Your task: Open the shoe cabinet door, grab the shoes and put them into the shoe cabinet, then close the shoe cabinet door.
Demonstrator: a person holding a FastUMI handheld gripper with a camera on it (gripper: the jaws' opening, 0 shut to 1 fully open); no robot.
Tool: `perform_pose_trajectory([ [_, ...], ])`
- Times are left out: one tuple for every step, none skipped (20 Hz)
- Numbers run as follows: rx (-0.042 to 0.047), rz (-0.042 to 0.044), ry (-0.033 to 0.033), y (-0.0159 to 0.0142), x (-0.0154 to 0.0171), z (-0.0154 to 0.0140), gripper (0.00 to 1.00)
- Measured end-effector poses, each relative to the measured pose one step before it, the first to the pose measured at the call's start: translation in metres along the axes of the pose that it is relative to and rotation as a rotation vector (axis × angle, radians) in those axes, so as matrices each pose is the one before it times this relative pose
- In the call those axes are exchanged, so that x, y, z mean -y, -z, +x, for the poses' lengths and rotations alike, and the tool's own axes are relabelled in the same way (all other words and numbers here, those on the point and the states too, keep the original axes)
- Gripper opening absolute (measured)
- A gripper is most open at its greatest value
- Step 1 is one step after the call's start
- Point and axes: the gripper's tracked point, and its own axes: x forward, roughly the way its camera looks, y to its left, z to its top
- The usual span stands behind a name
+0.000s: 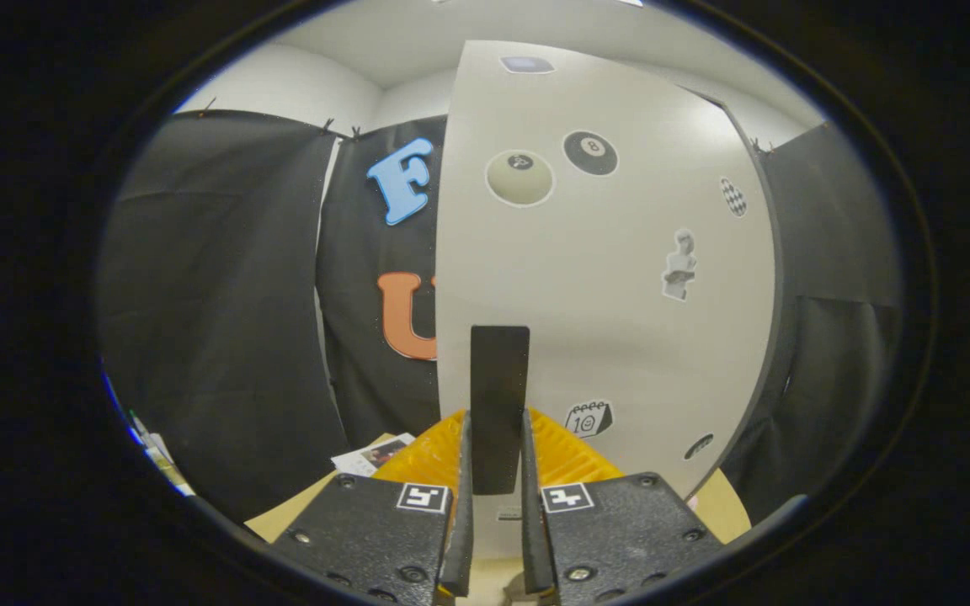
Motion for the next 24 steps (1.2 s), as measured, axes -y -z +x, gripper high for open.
perform_pose_trajectory([
  [0.00080,0.00240,-0.00546,0.00124,0.00083,-0.00118,0.27],
  [-0.00041,0.00010,-0.00125,-0.00039,0.00161,-0.00244,0.26],
  [0.00034,-0.00391,0.00382,0.00049,0.00097,-0.00177,0.26],
  [0.00088,0.00205,-0.01522,-0.00034,-0.00356,-0.00323,0.25],
  [0.00942,-0.02749,0.07201,0.00040,0.01250,-0.00983,0.23],
  [0.07661,-0.07230,0.11458,-0.00956,0.03447,0.00159,0.13],
  [-0.03015,-0.01712,0.01824,0.00416,0.02005,-0.00092,0.04],
  [-0.01943,0.10170,-0.06560,0.00166,0.00079,-0.00486,0.04],
  [-0.04461,0.04470,-0.02591,0.00928,-0.00267,0.00727,0.04],
  [-0.02763,0.00102,0.01209,0.00622,0.00874,-0.00039,0.05],
  [0.00149,0.00051,0.01469,0.00002,-0.00322,0.00443,0.05],
  [-0.00214,-0.00443,-0.00177,0.00113,-0.00591,0.00337,0.05],
  [-0.00110,-0.00663,-0.00431,0.00251,-0.00602,0.00251,0.05],
  [-0.00147,-0.00870,-0.00344,-0.00203,-0.00418,0.00165,0.05],
  [0.00094,-0.00985,-0.00800,-0.00064,-0.00309,-0.00042,0.05],
  [0.00545,-0.00602,-0.00155,-0.00223,-0.00321,0.00019,0.05],
  [0.00462,-0.00355,-0.00672,-0.00102,-0.00350,-0.00184,0.05],
  [0.00559,-0.00149,-0.00565,-0.00344,-0.00439,0.00159,0.05],
  [0.00642,-0.00274,-0.00095,-0.00418,-0.00279,0.00275,0.05],
  [0.00273,-0.00682,0.00069,-0.00517,-0.00385,0.00277,0.05],
  [0.00142,-0.00377,0.00103,-0.00143,-0.00400,0.00435,0.05],
  [0.00261,-0.00195,-0.01496,-0.00283,-0.00543,0.00290,0.20],
  [-0.00019,0.00227,-0.01284,-0.00272,-0.00621,0.00452,0.37],
  [-0.00396,-0.00148,-0.00588,-0.00151,-0.00446,0.00713,0.54],
])
